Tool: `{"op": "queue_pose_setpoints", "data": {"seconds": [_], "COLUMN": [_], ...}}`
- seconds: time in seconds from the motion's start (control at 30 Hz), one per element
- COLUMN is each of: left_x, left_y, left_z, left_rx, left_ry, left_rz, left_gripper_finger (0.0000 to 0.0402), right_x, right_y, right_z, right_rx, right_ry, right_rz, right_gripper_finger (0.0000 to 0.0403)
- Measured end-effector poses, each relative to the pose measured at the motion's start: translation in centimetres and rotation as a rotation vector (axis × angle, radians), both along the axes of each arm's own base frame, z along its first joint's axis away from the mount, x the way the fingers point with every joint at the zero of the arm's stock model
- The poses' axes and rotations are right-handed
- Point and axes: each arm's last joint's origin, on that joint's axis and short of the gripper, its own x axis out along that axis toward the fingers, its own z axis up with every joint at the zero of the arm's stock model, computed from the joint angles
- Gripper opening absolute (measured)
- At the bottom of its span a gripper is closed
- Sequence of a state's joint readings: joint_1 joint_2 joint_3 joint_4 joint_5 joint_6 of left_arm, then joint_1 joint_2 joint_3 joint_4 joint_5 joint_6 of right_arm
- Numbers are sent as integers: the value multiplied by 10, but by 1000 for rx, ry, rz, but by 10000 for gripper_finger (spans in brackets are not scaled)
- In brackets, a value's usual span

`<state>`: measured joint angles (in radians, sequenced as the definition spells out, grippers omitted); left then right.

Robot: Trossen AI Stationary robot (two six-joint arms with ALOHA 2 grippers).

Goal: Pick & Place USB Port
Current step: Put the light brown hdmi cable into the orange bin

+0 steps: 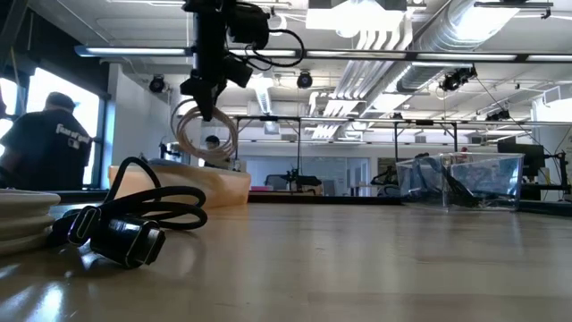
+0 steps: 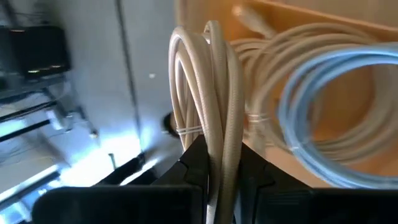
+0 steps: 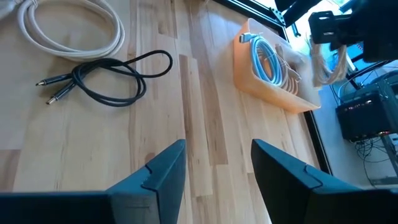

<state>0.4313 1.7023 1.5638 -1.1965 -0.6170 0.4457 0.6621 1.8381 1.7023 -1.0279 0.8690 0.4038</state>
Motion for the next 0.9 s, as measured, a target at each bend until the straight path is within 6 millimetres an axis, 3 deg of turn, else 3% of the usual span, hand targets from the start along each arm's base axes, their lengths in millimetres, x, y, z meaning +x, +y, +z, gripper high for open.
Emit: {"op": "queue_pose_setpoints", "data": {"seconds": [0.37, 0.7, 0.9], "left_x": [-2, -2, 2], "left_y": [-2, -2, -18], "left_z": [-37, -42, -39], "left_rx": [-72, -69, -75], "left_ry": [17, -6, 43], "left_rz": [-7, 11, -41], "left_gripper_finger": [39, 235, 301], "right_x": [0, 0, 0], "right_y": [0, 0, 0], "right_z": [0, 0, 0], "right_rx": [5, -5, -8], "right_ry": [4, 7, 12], "right_rz": [3, 7, 7], "right_gripper_finger": [174, 170, 169]}}
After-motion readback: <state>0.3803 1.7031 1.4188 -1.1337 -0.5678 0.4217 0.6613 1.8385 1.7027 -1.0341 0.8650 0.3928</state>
